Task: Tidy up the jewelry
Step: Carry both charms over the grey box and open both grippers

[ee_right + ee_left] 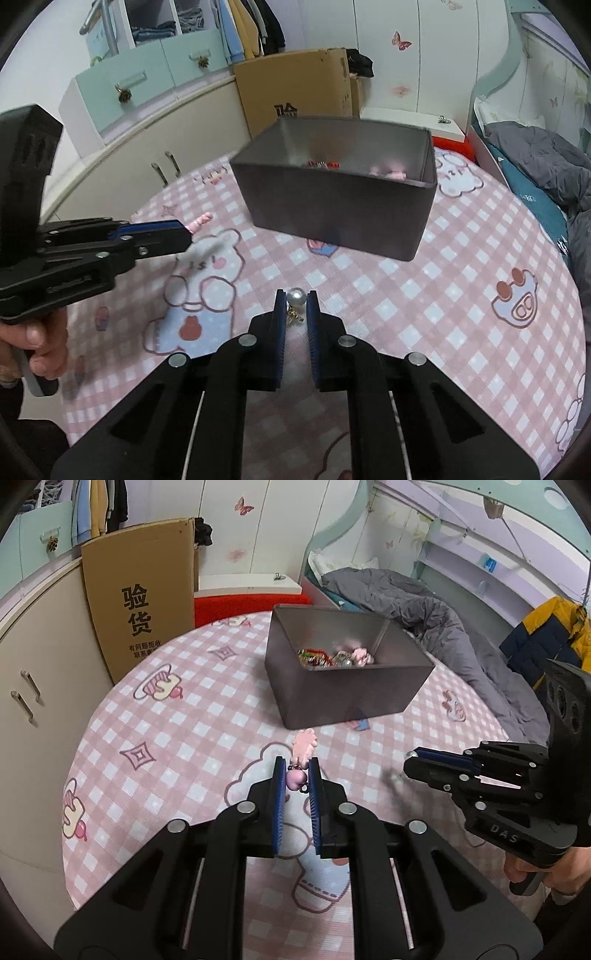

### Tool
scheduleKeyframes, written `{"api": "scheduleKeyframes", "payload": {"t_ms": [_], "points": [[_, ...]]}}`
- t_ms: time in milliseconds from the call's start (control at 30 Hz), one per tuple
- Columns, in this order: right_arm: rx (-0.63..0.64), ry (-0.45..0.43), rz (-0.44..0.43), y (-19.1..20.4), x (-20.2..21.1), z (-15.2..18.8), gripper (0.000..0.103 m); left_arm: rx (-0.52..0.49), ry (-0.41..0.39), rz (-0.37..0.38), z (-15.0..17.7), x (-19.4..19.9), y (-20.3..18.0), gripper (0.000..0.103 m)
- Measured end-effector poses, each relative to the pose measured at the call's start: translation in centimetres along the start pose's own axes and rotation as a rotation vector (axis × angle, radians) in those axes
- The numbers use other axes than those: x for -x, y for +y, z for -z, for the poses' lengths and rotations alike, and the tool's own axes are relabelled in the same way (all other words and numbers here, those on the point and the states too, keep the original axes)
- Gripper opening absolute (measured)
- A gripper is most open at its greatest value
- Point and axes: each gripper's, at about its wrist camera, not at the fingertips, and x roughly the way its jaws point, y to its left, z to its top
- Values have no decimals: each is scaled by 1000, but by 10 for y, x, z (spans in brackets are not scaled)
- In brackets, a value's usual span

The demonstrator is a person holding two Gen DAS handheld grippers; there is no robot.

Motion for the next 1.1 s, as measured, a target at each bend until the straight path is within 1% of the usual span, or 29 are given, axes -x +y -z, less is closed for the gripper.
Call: {"api": "scheduleKeyframes", "payload": {"t_ms": [100, 200, 367, 433, 533, 600, 700, 767, 867, 933, 967, 1000, 1033, 1067, 1100], "points": [[3, -40, -15, 1, 19, -12, 10, -6, -29, 6, -9, 12, -3, 12], [4, -94, -37, 1, 42, -30, 10, -18, -65, 16, -22, 27, -8, 12], [14, -200, -53, -7, 80, -74, 10, -55, -154, 40, -59, 54, -19, 12], [26, -225, -44, -11, 89, -89, 10, -73, -188, 43, -77, 61, -24, 12], [37, -246, -28, -15, 95, -109, 10, -89, -218, 55, -101, 65, -29, 12], [31, -245, -23, -20, 94, -120, 10, -89, -221, 63, -112, 63, -31, 12], [7, -224, -22, -30, 82, -133, 10, -78, -211, 79, -127, 55, -34, 12], [-19, -185, -15, -35, 66, -137, 10, -75, -194, 83, -134, 46, -36, 12], [-65, -124, -27, -46, 40, -138, 10, -61, -136, 102, -140, 26, -37, 12], [-98, -82, -21, -53, 21, -137, 11, -55, -85, 104, -141, 10, -36, 14], [-123, -59, -17, -58, 13, -136, 12, -70, -48, 85, -141, -1, -38, 18], [-147, -42, -13, -62, 7, -135, 19, -83, -27, 48, -141, -9, -39, 48], [-176, -38, -9, -67, 3, -133, 29, -88, -23, 22, -141, -12, -38, 90], [-205, -38, -11, -72, 1, -130, 39, -79, -64, -9, -140, -10, -36, 98], [-232, -42, -9, -76, 1, -128, 68, -71, -95, -29, -139, -7, -34, 97]]}}
